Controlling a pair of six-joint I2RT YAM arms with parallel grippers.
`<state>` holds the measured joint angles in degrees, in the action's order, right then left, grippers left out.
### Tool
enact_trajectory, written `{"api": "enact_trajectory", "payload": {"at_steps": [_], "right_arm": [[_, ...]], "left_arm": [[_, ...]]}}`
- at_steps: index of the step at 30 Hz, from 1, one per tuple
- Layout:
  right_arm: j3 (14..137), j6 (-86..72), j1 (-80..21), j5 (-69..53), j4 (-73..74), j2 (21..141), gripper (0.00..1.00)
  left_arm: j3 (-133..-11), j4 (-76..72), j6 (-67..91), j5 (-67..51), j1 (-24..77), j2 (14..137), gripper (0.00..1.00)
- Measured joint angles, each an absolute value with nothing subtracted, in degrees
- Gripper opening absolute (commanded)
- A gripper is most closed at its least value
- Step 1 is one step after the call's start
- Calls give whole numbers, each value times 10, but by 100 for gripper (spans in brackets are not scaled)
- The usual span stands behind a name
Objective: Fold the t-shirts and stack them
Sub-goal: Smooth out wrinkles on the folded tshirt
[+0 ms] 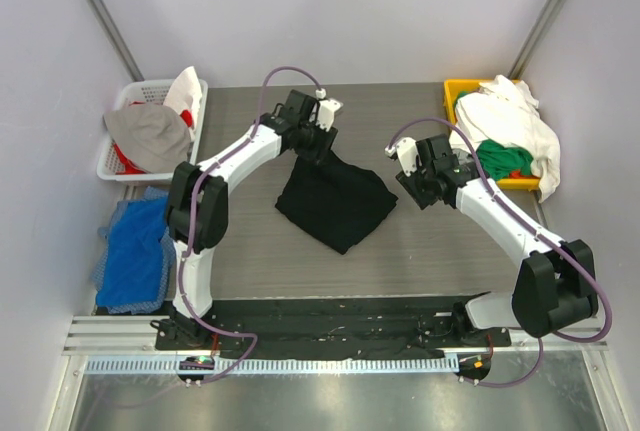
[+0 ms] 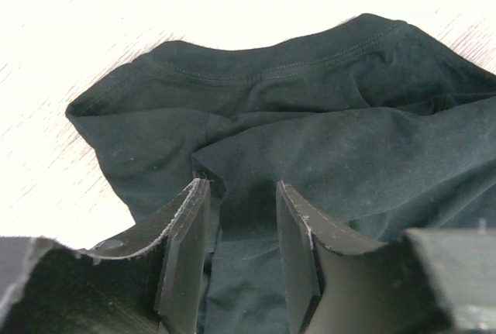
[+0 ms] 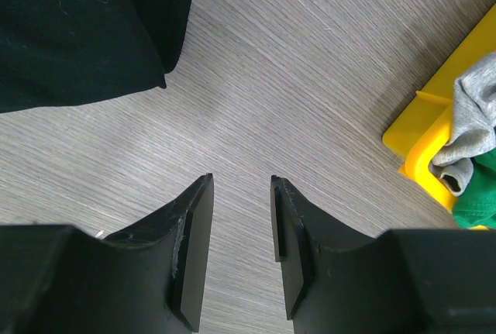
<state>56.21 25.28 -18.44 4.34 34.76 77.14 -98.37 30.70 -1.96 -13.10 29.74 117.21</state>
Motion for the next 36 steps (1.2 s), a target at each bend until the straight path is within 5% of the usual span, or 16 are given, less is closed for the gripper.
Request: {"api": "enact_trajectory", "payload": {"at_steps": [9,15,36], "right_arm": [[558,253,-184,44,347,771,42],[553,253,-184,43,348,771,42],[533,253,-184,43,342,768,42]], "left_arm": [[-976,307,-20,-131,292,1175,30],[-970,307,-20,-131,286,1175,0],[-1111,334,-22,-111,281,1229,0]]}}
